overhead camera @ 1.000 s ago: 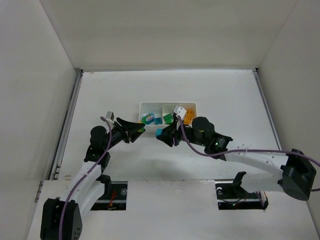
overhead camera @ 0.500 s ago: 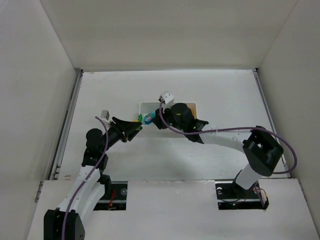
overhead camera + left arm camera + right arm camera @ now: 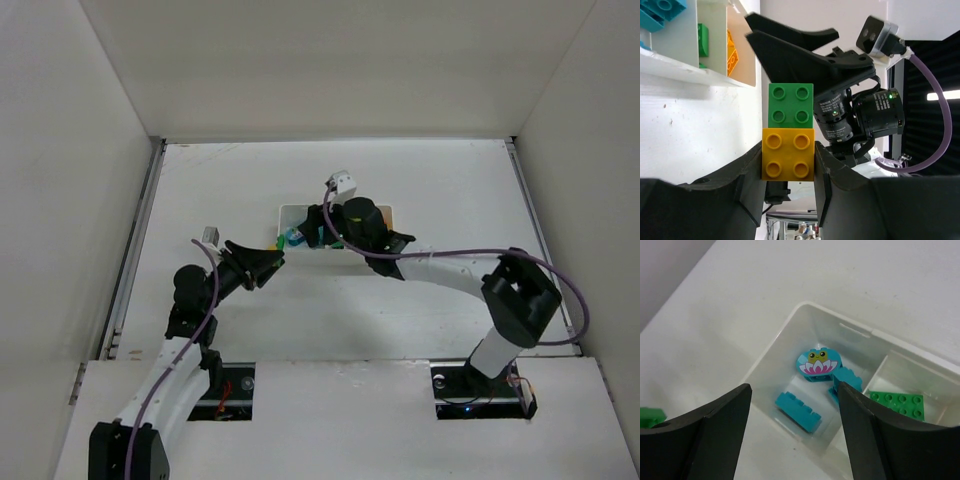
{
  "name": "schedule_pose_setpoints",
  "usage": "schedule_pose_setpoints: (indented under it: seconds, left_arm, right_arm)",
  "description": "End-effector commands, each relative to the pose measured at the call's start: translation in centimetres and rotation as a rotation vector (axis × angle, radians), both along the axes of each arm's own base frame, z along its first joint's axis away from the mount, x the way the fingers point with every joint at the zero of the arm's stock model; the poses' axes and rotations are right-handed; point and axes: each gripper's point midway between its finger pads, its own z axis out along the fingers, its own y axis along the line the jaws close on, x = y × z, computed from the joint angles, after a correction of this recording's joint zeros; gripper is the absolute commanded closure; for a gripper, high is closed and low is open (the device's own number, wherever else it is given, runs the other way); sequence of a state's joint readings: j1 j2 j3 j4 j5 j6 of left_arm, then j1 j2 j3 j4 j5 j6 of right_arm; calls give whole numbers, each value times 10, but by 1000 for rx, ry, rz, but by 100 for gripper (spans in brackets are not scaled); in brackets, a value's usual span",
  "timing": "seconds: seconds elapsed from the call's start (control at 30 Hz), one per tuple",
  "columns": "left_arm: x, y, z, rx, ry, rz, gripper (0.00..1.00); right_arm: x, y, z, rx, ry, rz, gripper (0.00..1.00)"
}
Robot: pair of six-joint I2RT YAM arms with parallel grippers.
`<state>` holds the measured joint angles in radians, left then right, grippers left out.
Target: Sort the legos into containers by color
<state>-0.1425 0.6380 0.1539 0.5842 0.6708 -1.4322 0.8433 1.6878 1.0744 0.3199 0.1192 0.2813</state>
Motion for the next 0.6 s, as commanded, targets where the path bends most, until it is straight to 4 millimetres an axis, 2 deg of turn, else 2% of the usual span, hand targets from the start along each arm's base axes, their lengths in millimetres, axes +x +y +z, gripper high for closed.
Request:
schedule_pose_setpoints:
  seconds: [0.0, 0.07, 0.13, 0.23, 0.33, 0.57]
  left_arm:
    - [-3, -3, 15, 9, -137, -12, 83]
    - [-6, -7, 19, 4, -169, -22, 83]
    - [-10, -11, 21, 8, -223, -30, 82]
    - [-14, -17, 18, 27, -267, -36, 82]
    - [-18, -23, 20, 41, -312, -50, 82]
    - [-25, -37, 29, 56, -371, -82, 82]
  right_arm:
    - [-7, -23, 57, 201, -5, -86, 25]
    - [-23, -33, 67, 301, 49, -94, 22]
    - [-41, -40, 80, 425, 95, -84, 12]
    - [-60, -41, 95, 596, 158, -45, 8]
    - [-75, -33, 104, 704, 213, 25, 4]
    - [-93, -5, 91, 773, 356, 156, 3]
